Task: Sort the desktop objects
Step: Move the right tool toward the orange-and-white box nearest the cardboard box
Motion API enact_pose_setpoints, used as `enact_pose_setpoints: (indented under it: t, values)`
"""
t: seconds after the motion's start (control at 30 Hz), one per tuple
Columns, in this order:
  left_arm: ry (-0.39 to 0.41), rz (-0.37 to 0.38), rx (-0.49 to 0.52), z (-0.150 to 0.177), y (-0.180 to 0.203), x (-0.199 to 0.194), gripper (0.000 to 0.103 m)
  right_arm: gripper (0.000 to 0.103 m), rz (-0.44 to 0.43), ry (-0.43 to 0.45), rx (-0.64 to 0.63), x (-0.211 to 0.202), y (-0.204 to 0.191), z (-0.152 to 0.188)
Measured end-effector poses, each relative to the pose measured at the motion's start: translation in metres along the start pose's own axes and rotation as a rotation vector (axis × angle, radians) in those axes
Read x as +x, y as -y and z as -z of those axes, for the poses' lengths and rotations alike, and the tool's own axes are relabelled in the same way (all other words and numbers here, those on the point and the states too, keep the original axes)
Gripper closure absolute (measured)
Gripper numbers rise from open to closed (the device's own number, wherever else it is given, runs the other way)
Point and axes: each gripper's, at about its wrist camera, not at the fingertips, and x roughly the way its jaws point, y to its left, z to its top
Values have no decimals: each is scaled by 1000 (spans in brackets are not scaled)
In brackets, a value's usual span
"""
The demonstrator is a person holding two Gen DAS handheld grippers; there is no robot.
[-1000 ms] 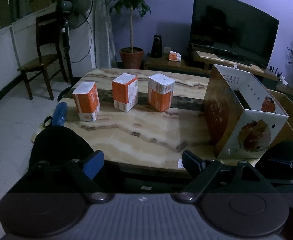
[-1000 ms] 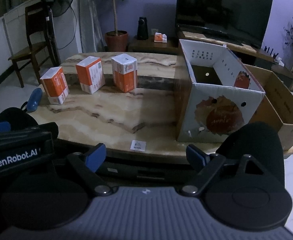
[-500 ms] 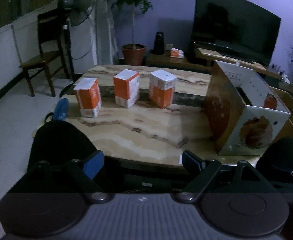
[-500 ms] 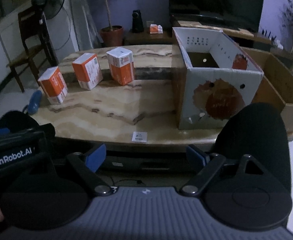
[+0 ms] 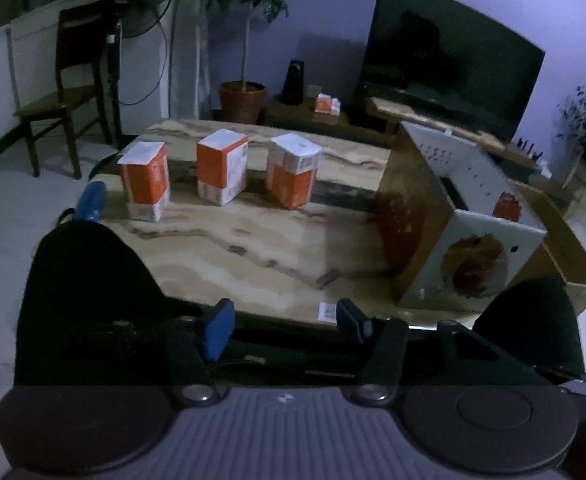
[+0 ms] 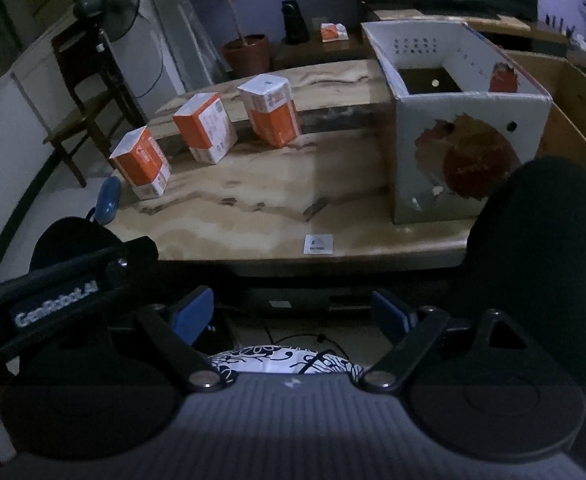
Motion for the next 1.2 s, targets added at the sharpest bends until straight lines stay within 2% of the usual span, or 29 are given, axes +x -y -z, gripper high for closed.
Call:
enact_pose_setpoints:
  t: [0.1,0.13,0.17,0.23,0.4,0.5,0.63,0.7,0.8,0.83,0.87,0.93,1.0,1.07,1.2]
  values:
    - [22,7,9,1,3,-2,44,16,27,12,24,-3,4,1]
    - [25,30,4,1,3,-3,37,16,26,19,26,-4,5,1]
    - [27,53,0,1,3,-4,23,16,24,24,24,-4,5,1]
    - [32,99,-9,2,3,-6,13,16,21,26,18,-5,5,1]
    - [13,200,-59,4,-1,-4,13,20,16,21,-4,-2,6,-1]
    - [13,145,-59,3,-1,-4,17,24,24,46,-38,-4,4,-2]
    - [-13,110,-95,2,-11,1,36,24,43,94,-50,-1,12,-6]
    - [-33,93,-117,0,-19,7,36,23,54,166,-68,-2,19,-6]
    - [-16,47,-84,-6,-24,12,36,20,28,257,-120,-2,27,-6]
    - [-5,30,-58,-8,-24,13,35,16,21,257,-131,0,28,-8]
    - [0,10,-25,-10,-23,16,30,6,11,238,-127,5,29,-11]
    - [-7,-26,19,-12,-22,25,25,5,-17,203,-112,15,31,-19]
    - [-40,-16,31,-13,-26,37,29,5,-23,217,-148,22,27,-23]
    - [-82,15,27,-14,-32,51,46,6,-26,232,-185,30,22,-28]
    - [-108,-9,31,-18,-41,76,48,6,-54,217,-184,55,21,-45]
